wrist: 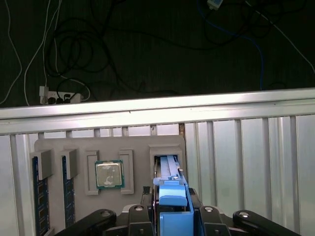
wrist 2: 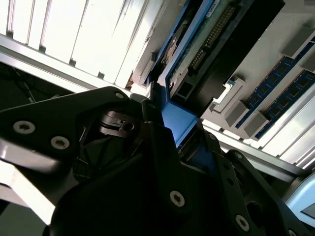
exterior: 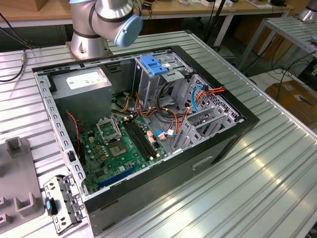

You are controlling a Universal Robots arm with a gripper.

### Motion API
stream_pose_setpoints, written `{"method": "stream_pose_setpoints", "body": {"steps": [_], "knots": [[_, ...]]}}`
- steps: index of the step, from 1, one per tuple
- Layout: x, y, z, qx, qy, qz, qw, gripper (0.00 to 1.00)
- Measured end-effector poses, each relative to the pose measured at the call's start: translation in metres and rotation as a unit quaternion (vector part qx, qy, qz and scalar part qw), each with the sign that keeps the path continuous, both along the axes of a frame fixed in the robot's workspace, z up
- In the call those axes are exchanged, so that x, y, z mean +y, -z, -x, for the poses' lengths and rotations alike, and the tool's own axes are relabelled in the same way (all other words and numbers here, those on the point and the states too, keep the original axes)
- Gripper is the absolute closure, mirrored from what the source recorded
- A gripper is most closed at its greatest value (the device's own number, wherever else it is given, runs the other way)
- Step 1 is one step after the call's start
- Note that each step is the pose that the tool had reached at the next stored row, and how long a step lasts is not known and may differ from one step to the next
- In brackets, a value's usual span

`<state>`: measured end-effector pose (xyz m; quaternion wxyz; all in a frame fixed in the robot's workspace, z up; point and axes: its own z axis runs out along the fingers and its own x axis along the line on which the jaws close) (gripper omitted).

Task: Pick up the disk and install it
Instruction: 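Pick up the disk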

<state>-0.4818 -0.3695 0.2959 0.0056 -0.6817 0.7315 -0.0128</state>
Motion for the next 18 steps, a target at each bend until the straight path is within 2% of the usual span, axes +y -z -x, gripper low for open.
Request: {"method": "stream_pose_setpoints", "body": {"steps": [9, 14, 18], "knots": [[0.0, -0.0001, 0.0, 0.0, 0.0, 0.0, 1.0, 0.63], [0.0, -0.0056, -0.0002, 0.0, 0.0, 0.0, 1.0, 0.63], [0.0, -0.0072, -0.0003, -0.0001, 0.0, 0.0001, 1.0, 0.63]]}}
